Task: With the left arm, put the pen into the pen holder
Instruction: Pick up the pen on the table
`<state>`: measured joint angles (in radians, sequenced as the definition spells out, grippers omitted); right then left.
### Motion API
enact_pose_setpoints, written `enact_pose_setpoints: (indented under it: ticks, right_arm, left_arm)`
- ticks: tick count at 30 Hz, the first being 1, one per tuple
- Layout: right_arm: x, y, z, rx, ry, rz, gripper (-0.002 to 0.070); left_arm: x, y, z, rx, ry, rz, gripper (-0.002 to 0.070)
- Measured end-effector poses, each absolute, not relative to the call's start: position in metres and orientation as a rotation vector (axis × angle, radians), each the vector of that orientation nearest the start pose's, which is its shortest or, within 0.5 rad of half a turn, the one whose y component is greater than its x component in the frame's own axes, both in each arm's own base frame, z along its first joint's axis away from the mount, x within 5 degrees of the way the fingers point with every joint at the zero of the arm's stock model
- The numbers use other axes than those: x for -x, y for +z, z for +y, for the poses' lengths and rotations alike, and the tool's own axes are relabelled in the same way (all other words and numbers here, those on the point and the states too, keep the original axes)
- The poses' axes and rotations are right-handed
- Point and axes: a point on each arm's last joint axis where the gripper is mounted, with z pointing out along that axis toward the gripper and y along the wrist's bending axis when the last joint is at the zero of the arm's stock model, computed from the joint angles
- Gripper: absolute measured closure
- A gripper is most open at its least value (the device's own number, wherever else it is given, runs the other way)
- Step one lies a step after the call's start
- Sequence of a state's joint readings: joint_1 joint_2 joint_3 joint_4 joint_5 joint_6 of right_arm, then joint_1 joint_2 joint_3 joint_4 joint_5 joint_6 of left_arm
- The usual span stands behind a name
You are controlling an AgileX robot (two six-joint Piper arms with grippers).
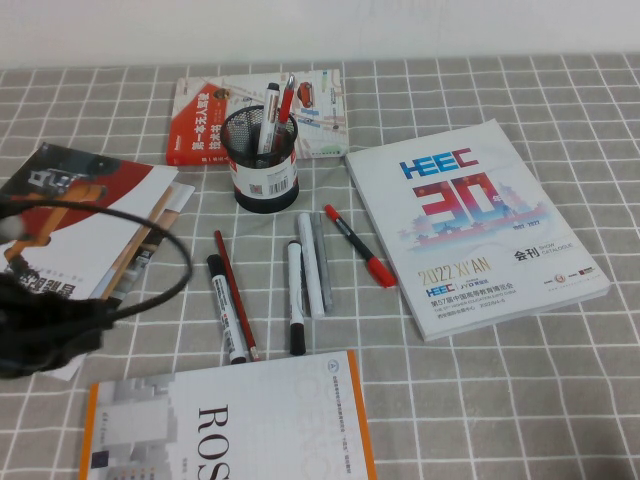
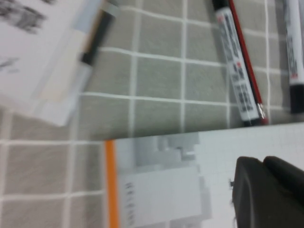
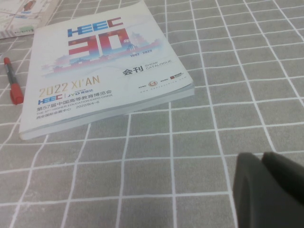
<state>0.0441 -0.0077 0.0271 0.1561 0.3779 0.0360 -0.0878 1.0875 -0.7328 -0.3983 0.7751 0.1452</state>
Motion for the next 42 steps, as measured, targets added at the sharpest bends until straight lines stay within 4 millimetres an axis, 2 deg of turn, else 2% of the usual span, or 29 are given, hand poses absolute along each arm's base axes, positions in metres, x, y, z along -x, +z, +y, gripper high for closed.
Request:
enact_pose_setpoints:
  ticks: [3,10,18,24,26,28,31,33,36,42]
  right_arm:
    - [-0.052,0.171,0.008,-0.089,0.209,1.879,0.0689]
    - [-0.052,0.171,0.008,-0.091,0.21,1.879,0.0689]
    - [-0.052,0.171,0.008,-0.091,0.21,1.879,0.0689]
    - [-0.052,0.171,0.008,-0.091,0.21,1.879,0.0689]
    - [-0.052,0.171,0.008,-0.091,0.21,1.879,0.0688]
    - [-0.052,0.171,0.008,-0.091,0.21,1.879,0.0688]
    - [-0.052,0.171,0.008,-0.091,0.21,1.879,0.0688]
    - [-0.052,0.171,0.008,-0.091,0.21,1.879,0.0689]
    - [-0.052,0.171,0.008,-0.091,0.21,1.879,0.0689]
    - [-0.052,0.171,0.008,-0.091,0.21,1.879,0.0689]
  left_arm:
    - [-0.212,0.265,-0.06,-0.129,-0.468,2.632,0.0677]
    - [-0.254,0.255,-0.12,-0.293,-0.495,2.744,0.0677]
    - [-0.28,0.244,-0.168,-0.45,-0.425,2.82,0.0677]
    - [-0.29,0.238,-0.173,-0.528,-0.365,2.823,0.0664]
    - [-0.295,0.236,-0.173,-0.589,-0.304,2.818,0.0622]
    - [-0.301,0.233,-0.173,-0.614,-0.236,2.829,0.055]
    - [-0.312,0.227,-0.169,-0.546,-0.189,2.87,0.0431]
    - [-0.317,0.222,-0.166,-0.471,-0.171,2.899,0.0379]
    - [-0.326,0.213,-0.164,-0.397,-0.133,2.929,0.0352]
    - [-0.337,0.198,-0.168,-0.322,-0.096,2.973,0.0343]
